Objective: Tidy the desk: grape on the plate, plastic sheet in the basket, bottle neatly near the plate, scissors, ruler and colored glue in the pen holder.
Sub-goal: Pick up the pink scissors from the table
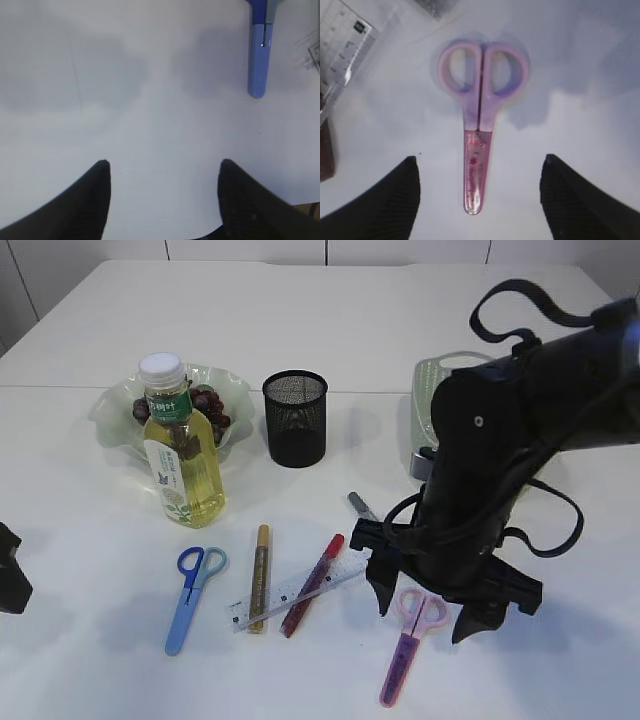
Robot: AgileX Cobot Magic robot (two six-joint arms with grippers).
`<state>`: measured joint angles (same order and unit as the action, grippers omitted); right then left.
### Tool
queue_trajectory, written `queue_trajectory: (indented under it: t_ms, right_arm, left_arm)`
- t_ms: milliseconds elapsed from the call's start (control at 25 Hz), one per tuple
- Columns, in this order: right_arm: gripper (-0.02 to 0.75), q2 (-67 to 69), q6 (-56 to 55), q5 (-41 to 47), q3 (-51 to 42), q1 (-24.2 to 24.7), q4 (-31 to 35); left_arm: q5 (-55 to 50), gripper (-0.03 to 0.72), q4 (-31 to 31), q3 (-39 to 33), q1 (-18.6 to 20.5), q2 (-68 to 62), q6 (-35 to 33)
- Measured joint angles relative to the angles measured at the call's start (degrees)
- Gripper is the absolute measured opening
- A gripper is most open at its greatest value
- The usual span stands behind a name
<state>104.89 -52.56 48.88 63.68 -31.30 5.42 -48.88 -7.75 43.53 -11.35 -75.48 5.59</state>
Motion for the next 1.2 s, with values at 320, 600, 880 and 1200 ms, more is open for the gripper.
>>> queue_trajectory:
  t_ms: [320, 600, 880, 1200]
  right_arm:
    - [0.577, 2.24, 0.22, -0.82, 0.0, -0.03, -1.74]
    - [0.577, 4.94, 0.22, -1.89, 0.0, -0.03, -1.77]
    - [0.577, 5.66, 0.22, -3.52, 0.0, -0.03, -1.77]
    - [0.577, 6.38, 0.22, -4.55, 0.0, -0.03, -1.77]
  left_arm:
    - [0.0, 0.487, 0.0, 0.0, 0.0, 0.0, 0.0]
    - [0.0, 0.486, 0.0, 0.0, 0.0, 0.0, 0.0]
    - [0.0, 0.485, 0.0, 0.0, 0.0, 0.0, 0.0]
    - [0.0, 0.483, 0.0, 0.0, 0.0, 0.0, 0.0]
